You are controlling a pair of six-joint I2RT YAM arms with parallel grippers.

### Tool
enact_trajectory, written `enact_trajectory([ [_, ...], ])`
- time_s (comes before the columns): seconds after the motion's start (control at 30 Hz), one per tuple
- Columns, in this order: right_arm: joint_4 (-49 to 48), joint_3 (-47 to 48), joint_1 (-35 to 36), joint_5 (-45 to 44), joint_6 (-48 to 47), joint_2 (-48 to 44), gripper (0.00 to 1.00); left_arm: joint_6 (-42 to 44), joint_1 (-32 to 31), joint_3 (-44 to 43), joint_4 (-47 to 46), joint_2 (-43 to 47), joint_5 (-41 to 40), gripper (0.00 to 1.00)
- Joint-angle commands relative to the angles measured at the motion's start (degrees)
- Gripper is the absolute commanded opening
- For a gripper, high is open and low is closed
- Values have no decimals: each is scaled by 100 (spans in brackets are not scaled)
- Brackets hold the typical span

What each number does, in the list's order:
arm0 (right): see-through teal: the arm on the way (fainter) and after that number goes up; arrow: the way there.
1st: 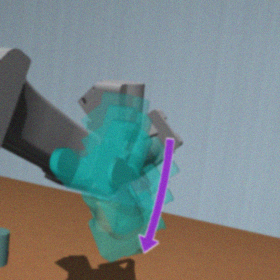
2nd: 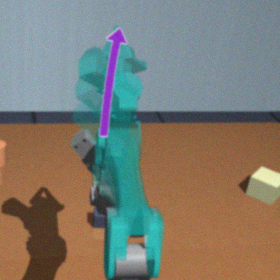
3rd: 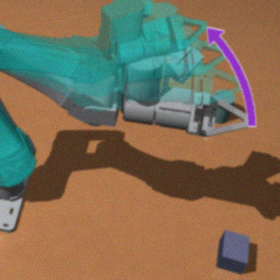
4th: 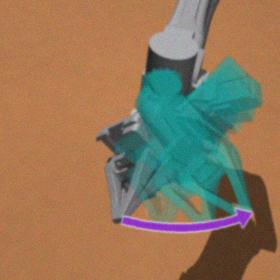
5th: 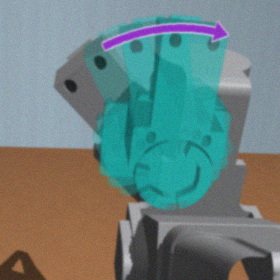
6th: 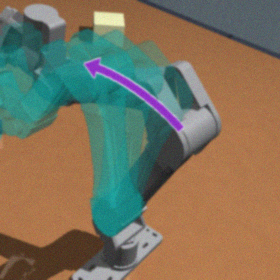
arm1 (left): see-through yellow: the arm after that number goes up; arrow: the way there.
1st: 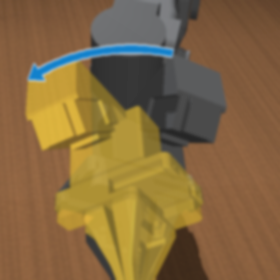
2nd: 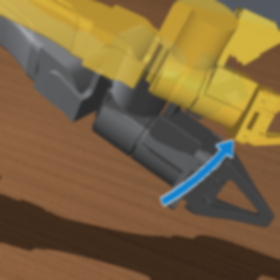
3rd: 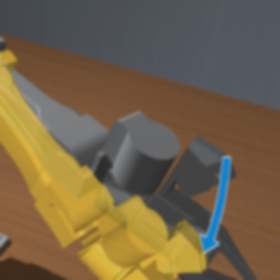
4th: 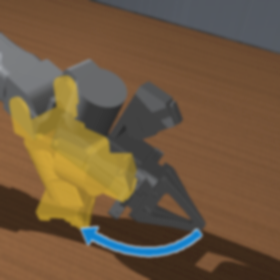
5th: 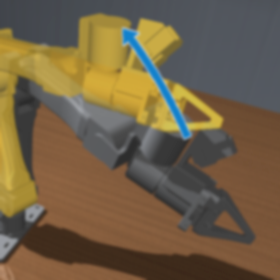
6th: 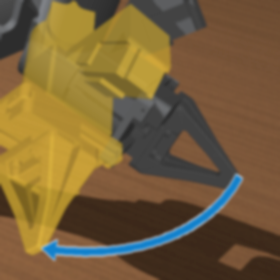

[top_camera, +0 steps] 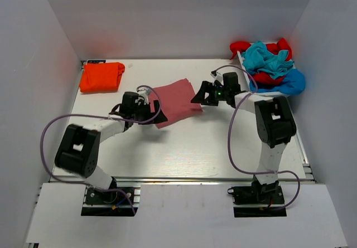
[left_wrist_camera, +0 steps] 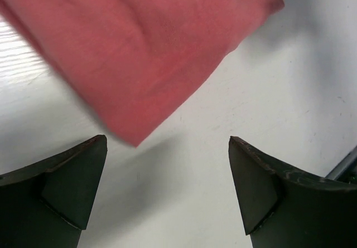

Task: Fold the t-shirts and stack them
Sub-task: Smooth out wrinkles on the folded tshirt, then put the neatly folded tshirt into the corner of the board with the left arm

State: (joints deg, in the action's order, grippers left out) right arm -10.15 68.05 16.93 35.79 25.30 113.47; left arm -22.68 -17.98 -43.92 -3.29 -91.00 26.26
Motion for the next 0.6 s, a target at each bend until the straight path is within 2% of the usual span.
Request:
enact_trajectory([
  [0.0,374,-45,29,-37,-517,-729,90,97,-57,-275,1190,942,-999,100],
  [0.03,348,-212,47,-124,-552,-1191,90,-34,-57,-327,1242,1057,-1435,100],
  [0.1,321,-511,135,-396,-728,-1519,90,-97,-57,-485,1497,1198,-1702,100],
  [0.13,330,-712,144,-667,-754,-2043,90,-97,-57,-538,1550,1129,-1790,100],
  [0.3,190,-1636,223,-1635,-843,-3451,90,-281,5,-1117,2077,550,-2396,100],
  [0.43,136,-2094,214,-1900,-922,-4559,90,-544,66,-1189,1780,-161,-2398,100],
  [0.57,277,-2235,188,-2198,-895,-5174,90,-746,66,-1434,1323,-829,-2336,100],
])
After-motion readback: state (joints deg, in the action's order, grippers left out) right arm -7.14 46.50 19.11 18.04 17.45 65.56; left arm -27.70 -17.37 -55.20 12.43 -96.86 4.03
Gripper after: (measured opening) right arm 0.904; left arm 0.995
